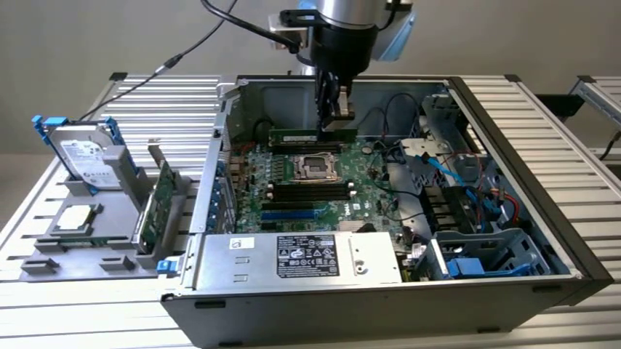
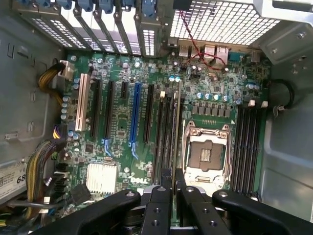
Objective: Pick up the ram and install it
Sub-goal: 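Insert the ram into the slot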
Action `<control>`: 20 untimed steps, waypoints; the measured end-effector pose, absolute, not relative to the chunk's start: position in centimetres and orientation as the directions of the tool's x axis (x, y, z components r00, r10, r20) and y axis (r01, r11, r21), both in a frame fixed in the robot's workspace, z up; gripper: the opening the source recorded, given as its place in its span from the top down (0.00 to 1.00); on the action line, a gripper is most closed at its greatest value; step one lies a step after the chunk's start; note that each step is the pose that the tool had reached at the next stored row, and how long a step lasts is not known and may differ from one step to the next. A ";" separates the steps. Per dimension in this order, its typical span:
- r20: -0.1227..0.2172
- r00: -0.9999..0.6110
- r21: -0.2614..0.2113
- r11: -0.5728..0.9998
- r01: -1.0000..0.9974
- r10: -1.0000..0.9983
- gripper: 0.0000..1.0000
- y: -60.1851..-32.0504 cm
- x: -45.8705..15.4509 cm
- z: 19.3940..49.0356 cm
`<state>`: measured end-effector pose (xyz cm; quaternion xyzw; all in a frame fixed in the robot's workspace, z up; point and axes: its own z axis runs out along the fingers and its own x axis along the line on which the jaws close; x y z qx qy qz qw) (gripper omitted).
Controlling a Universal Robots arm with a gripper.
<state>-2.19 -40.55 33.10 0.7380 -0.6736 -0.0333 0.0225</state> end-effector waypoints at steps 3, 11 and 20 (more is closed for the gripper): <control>-0.019 0.090 0.078 -0.091 -0.993 -0.996 0.86 -40.6 -2.1 32.6; -0.019 0.071 0.078 -0.072 -0.994 -0.997 0.86 -40.6 -1.7 31.1; -0.016 0.055 0.077 -0.056 -0.995 -0.998 0.86 -40.6 -1.7 29.5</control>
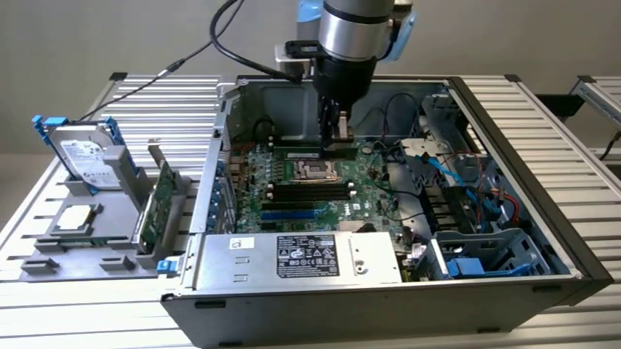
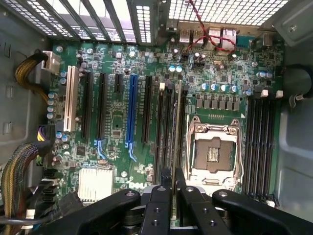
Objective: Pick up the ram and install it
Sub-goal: 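Insert the ram into the slot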
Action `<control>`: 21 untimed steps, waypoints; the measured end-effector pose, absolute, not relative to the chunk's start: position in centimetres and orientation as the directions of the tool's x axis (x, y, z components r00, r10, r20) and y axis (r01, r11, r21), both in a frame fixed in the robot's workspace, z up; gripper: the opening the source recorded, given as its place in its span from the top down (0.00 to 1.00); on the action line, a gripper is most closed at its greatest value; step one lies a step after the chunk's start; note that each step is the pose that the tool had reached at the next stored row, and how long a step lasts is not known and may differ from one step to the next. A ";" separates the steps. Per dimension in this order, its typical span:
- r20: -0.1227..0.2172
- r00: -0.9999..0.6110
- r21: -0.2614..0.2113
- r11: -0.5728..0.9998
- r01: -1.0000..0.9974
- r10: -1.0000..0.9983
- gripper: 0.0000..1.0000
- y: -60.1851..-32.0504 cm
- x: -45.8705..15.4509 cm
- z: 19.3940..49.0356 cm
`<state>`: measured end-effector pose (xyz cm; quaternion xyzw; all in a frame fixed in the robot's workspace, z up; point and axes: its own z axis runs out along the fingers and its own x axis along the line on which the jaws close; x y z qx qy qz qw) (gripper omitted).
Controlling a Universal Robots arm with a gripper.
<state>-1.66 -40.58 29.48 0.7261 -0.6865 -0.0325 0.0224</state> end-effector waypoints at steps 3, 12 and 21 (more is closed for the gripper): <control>-0.016 0.053 0.077 -0.054 -0.996 -0.998 0.86 -40.6 -1.7 28.9; -0.009 0.052 0.075 -0.052 -0.996 -0.999 0.86 -40.6 -1.8 27.3; -0.003 0.051 0.071 -0.051 -0.996 -0.999 0.86 -40.6 -2.1 25.7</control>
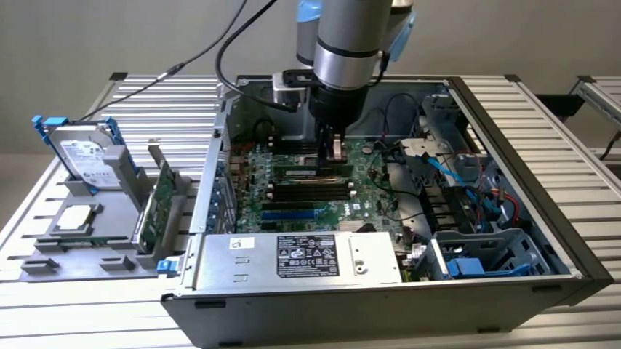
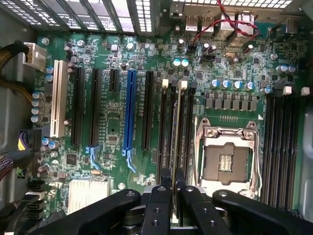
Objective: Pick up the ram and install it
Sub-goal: 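Insert the ram into the slot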
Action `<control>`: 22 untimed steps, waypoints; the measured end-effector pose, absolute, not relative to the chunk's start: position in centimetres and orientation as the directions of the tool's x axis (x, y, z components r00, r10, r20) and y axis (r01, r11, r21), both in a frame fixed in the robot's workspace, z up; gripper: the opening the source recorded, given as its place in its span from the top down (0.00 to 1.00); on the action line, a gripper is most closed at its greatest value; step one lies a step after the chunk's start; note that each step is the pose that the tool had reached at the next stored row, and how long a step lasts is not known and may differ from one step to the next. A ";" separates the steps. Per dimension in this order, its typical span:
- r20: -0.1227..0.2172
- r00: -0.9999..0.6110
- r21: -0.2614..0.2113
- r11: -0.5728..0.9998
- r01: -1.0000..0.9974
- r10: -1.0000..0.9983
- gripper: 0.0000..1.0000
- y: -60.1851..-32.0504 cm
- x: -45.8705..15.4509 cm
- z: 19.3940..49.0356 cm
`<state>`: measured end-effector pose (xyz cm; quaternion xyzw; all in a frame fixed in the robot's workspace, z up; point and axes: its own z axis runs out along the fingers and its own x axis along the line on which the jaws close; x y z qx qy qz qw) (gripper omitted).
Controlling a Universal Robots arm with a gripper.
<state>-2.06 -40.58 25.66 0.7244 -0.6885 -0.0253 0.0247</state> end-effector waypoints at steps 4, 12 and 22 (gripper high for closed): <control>0.002 0.051 0.066 -0.051 -0.997 -0.999 0.86 -40.6 -2.1 25.0; 0.010 0.051 0.063 -0.050 -0.997 -0.999 0.86 -40.8 -2.2 23.9; 0.015 0.052 0.063 -0.051 -0.997 -0.999 0.86 -41.0 -2.2 22.7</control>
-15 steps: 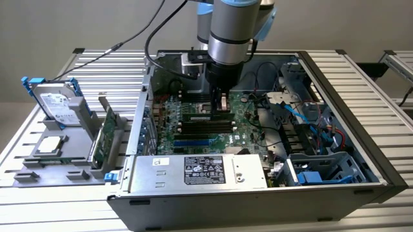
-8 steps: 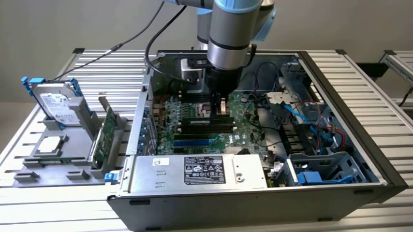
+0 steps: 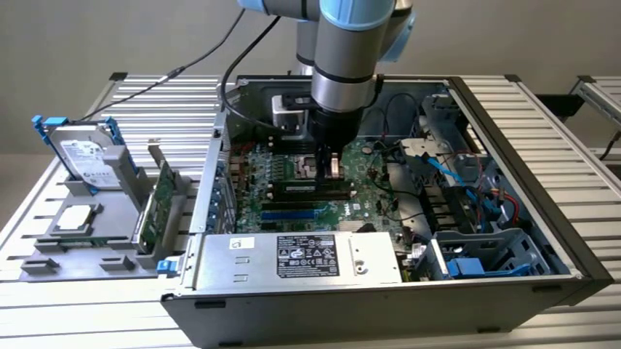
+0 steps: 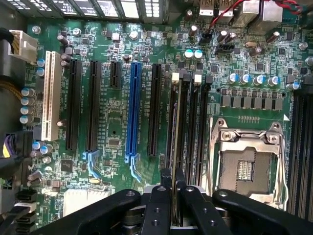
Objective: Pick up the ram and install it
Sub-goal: 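Insert the ram into the slot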
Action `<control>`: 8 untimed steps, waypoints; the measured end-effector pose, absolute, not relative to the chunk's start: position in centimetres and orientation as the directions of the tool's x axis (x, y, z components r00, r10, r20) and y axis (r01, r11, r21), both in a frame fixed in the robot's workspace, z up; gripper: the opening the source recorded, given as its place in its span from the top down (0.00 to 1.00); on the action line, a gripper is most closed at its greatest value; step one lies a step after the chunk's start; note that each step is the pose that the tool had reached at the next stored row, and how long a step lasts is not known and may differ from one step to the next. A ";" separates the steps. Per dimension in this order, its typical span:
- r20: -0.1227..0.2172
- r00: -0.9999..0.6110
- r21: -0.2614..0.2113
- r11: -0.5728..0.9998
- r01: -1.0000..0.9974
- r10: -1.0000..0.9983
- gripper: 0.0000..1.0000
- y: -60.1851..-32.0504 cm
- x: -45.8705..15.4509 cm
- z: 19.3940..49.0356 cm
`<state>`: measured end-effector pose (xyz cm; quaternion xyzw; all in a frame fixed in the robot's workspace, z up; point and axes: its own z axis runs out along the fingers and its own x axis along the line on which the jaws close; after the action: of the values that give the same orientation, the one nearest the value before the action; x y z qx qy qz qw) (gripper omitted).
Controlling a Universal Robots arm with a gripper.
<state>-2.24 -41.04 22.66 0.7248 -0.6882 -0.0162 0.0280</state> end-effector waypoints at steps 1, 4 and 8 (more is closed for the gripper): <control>0.015 0.052 0.063 -0.051 -0.997 -0.999 0.86 -41.0 -2.2 22.6; 0.015 0.053 0.063 -0.052 -0.997 -0.999 0.86 -41.0 -2.2 22.5; 0.015 0.053 0.063 -0.052 -0.997 -0.998 0.86 -41.0 -2.2 22.3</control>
<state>-2.25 -41.05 22.28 0.7250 -0.6880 -0.0161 0.0281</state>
